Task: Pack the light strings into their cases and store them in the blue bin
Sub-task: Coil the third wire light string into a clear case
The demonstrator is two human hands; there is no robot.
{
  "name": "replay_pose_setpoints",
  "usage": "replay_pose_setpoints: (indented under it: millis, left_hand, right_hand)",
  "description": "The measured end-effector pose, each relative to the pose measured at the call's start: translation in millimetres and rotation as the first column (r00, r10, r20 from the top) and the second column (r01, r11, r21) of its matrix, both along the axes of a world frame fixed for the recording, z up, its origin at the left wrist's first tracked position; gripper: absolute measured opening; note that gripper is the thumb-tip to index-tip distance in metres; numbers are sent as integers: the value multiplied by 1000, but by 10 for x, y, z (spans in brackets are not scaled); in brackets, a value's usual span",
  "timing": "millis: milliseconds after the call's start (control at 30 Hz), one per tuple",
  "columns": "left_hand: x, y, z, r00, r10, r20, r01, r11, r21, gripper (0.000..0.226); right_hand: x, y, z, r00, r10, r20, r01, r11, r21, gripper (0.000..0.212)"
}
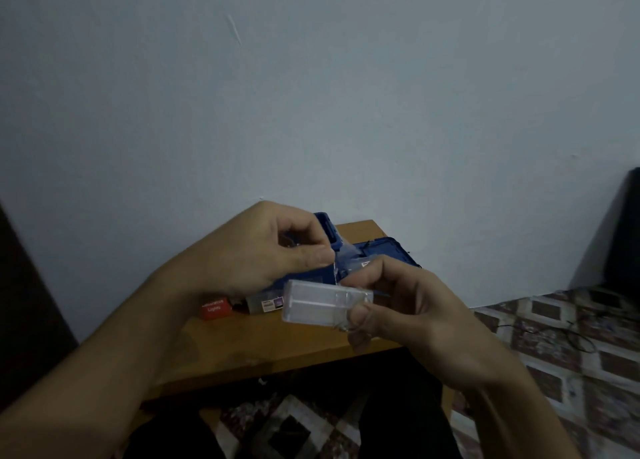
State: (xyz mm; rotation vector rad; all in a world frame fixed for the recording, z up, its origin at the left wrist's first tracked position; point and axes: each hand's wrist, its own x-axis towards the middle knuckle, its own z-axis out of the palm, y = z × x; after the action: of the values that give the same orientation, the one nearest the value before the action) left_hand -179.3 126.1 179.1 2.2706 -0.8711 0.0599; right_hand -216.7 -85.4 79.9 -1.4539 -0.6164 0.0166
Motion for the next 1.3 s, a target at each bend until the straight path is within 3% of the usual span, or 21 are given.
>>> replay_pose_setpoints:
  millis: [167,233,367,500,600,800,1033,1300]
  left_hand:
    - [71,8,-297,953,-25,-303,-54,967,-249,5]
    - [39,-7,-482,933,-32,-359,-106,927,-359,15]
    - [-101,-115,-814,897,-154,-414,-158,764,-626,14]
    - [-209,-175,-966,886,-213,-412,-207,613,-762,6]
    - [-250,-164,-994,886,-237,-398,-218,544,-810,25]
    - [-306,-204,-972,920,-27,-390,-303,579,-757,41]
    - [-374,-210,-927,960,227,-166,-280,707,-649,46]
    - [-421,-205,-863,967,248,-59,-236,784,-575,36]
  right_hand:
    - [20,10,-3,1000,30,-2,-29,990,137,20]
    - [37,15,-3,1000,6,1,-6,982,188,21]
    - [65,45,-27,994,-108,-9,107,969,224,27]
    - [66,124,-53,986,-166,-6,163,957,239,26]
    - [35,172,-29,968,-248,41,236,952,195,24]
    - [2,260,-33,918,-383,101,364,917,166,18]
    - [38,231,-51,920,-345,187,339,939,61,31]
    - [51,151,-45,945,-285,162,286,958,19,24]
